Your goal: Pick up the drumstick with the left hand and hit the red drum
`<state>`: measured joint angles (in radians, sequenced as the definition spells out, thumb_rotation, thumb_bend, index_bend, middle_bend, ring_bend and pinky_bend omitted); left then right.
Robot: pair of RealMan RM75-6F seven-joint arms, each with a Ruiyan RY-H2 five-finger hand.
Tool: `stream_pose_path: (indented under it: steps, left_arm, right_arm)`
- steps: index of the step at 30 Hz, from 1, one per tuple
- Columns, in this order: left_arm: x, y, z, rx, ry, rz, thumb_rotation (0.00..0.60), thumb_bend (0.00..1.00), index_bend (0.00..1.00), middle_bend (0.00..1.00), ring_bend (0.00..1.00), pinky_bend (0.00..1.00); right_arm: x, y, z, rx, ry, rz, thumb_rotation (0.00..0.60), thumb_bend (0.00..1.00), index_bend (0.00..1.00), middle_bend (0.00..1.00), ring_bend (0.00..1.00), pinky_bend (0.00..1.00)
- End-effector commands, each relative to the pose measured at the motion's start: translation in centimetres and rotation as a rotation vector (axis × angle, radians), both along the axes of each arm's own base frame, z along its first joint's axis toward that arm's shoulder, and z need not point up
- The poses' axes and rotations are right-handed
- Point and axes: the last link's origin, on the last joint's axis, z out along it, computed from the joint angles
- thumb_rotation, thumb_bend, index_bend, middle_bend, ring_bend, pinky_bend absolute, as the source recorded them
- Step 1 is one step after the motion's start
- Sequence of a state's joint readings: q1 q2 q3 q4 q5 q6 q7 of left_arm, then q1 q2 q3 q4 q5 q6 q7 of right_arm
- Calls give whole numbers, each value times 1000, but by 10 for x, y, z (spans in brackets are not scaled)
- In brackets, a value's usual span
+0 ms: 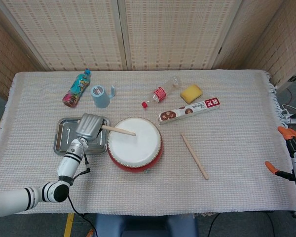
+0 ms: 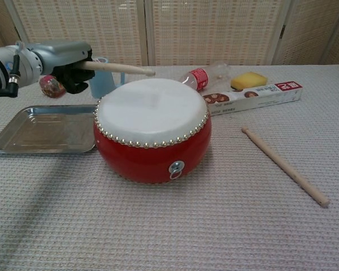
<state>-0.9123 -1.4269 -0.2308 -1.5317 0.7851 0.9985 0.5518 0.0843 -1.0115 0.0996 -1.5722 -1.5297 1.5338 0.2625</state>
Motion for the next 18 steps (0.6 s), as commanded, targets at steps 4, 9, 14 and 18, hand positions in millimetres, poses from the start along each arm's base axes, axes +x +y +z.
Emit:
stream_pose_path:
  steps: [4,9,14,18]
  left_arm:
    - [-3,-1,-1,-9,37,-15,600,697,1000,1000,1000,1000]
    - [-12,-4,-21,7,278,-110,600,698,1000,1000,1000,1000]
    - [-11,0,-13,-7,58,22,600,699,1000,1000,1000,1000]
    - [-16,11,12,7,-117,112,600,698,1000,1000,1000,1000]
  right_arm:
    - [0,-1,-1,3,0,0,600,181,0,96,0,0]
    - [0,-1,0,5,-1,-2,600,182,0,96,0,0]
    - [-1,1,1,-1,0,-8,600,181,0,96,0,0]
    - [-1,2,2,-4,0,-8,600,181,0,96,0,0]
